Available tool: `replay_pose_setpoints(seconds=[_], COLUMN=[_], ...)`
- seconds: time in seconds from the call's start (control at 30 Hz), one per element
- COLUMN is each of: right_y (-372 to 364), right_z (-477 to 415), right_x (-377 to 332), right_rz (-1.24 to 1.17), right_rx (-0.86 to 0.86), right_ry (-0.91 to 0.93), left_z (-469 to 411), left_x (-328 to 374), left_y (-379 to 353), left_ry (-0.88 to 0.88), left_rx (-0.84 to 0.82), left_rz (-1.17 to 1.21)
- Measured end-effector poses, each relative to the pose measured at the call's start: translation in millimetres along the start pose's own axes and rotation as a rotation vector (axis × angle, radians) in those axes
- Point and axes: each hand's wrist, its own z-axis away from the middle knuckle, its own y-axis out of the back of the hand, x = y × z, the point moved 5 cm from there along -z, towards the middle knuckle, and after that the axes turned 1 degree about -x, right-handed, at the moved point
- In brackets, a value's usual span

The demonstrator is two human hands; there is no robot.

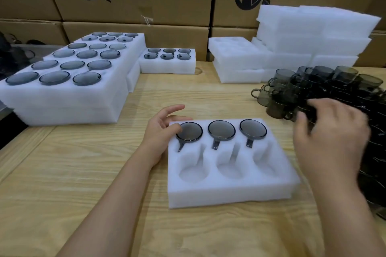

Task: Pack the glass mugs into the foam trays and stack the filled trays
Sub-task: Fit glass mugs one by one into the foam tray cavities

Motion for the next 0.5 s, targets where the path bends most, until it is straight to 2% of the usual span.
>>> replay_pose_setpoints(seconds=[0.07, 0.23, 0.33, 0.5], right_y=[2, -9, -13, -12], right_z=[-5, -5, -2, -1], right_x=[25, 64, 68, 69], right_rz=[0.121, 0.261, 0.289, 0.226], right_rx=[-0.009, -0.205, -0.266, -0.259], right_ry=[-0.092, -0.335, -0.356, -0.354], left_z=[0, 0, 0, 1], left_x=[1, 4, 4, 5], left_y=[2, 9, 10, 8], left_ry=[-0.021, -0.014, 0.004, 0.028], left_rx=[0.047, 0.113, 0.106, 0.095], left_rz=[-0.016, -0.036, -0.028, 0.029])
